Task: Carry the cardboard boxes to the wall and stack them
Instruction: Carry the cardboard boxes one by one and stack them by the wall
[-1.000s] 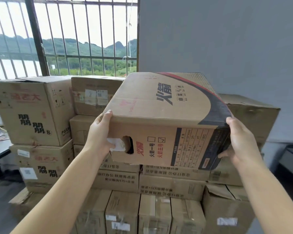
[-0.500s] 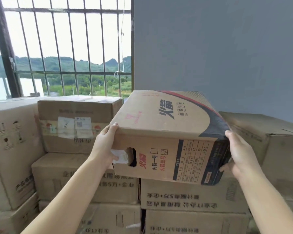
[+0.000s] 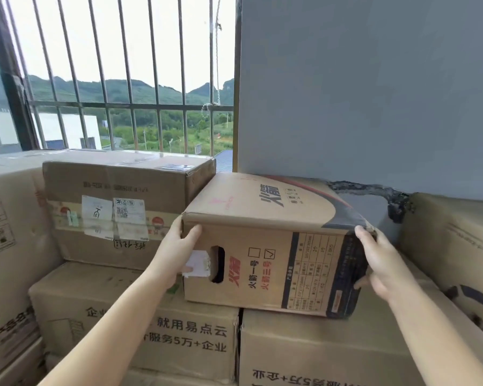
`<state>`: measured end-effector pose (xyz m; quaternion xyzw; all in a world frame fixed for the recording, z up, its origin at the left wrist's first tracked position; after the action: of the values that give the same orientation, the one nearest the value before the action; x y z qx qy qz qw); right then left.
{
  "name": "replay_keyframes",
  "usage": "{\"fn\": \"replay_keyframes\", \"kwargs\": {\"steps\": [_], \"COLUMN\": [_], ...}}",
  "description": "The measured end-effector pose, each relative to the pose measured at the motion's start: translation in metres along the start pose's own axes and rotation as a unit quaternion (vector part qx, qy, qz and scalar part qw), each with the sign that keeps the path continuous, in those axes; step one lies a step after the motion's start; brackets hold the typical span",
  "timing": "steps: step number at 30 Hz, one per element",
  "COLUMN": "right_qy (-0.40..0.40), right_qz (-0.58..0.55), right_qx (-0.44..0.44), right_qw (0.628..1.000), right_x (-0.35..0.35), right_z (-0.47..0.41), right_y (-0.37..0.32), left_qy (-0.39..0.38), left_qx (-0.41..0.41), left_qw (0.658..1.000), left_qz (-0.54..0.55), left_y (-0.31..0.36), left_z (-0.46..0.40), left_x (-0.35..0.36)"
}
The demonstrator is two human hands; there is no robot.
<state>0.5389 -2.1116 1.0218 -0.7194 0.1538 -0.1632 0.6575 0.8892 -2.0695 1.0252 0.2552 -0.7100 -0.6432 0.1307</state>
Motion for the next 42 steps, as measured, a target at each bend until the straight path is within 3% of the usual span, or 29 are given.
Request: {"fn": "replay_keyframes", "kwargs": {"steps": [6,13,17,22,26,29,36,42], "right_qy": [-0.042,-0.067,-0.05,0.027,0.056,0.077,0.175,0.297], "right_qz": [-0.031,-0.041,-0.051,-0.001,0.036,0.021,0.041,0.015], "right_qx": [0.0,0.012,0.0,-0.015,-0.007,-0.001,0.075,0.191], "right_qw": [0.999,0.997,0.997,1.0,0.998,0.997,0.981,0.936], "right_x": [0.01,0.002,-0.006,-0.031,-0.052,-0.064,-0.114,-0.16], "right_z": [-0.003,0.0,0.013,0.045,0.107,0.163,0.292,0.413], "right_y": [0.003,0.005,0.013,0.053,0.083,0.102,0.169,0.223], "left_qy": [0.016,0.022,0.051,0.062,-0.005,-0.084,-0.32,-0.419], "left_qx": [-0.01,-0.006,0.06,0.173,0.23,0.216,0.042,-0.045], "left_qw": [0.999,1.0,0.997,0.982,0.973,0.973,0.945,0.9], "left_qz": [-0.045,-0.016,-0.016,-0.034,-0.024,-0.002,-0.043,-0.109], "left_y": [-0.003,-0.013,-0.021,-0.03,-0.049,-0.071,-0.155,-0.208], "left_z": [-0.009,-0.005,0.006,0.035,0.056,0.076,0.151,0.212], "left_x": [-0.002,0.005,0.001,-0.008,-0.014,-0.012,0.008,-0.004]}}
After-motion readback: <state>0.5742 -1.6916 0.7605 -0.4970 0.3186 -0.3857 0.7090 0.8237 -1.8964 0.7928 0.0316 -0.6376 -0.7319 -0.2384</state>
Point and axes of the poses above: each hand's wrist, its own z-axis away from the middle knuckle, its own x-axis out of the palm, y = z × x, the point moved 4 cm from there along -z, towards the middle knuckle, and after that the axes turned 10 degrees about y, right-handed, at the moved point
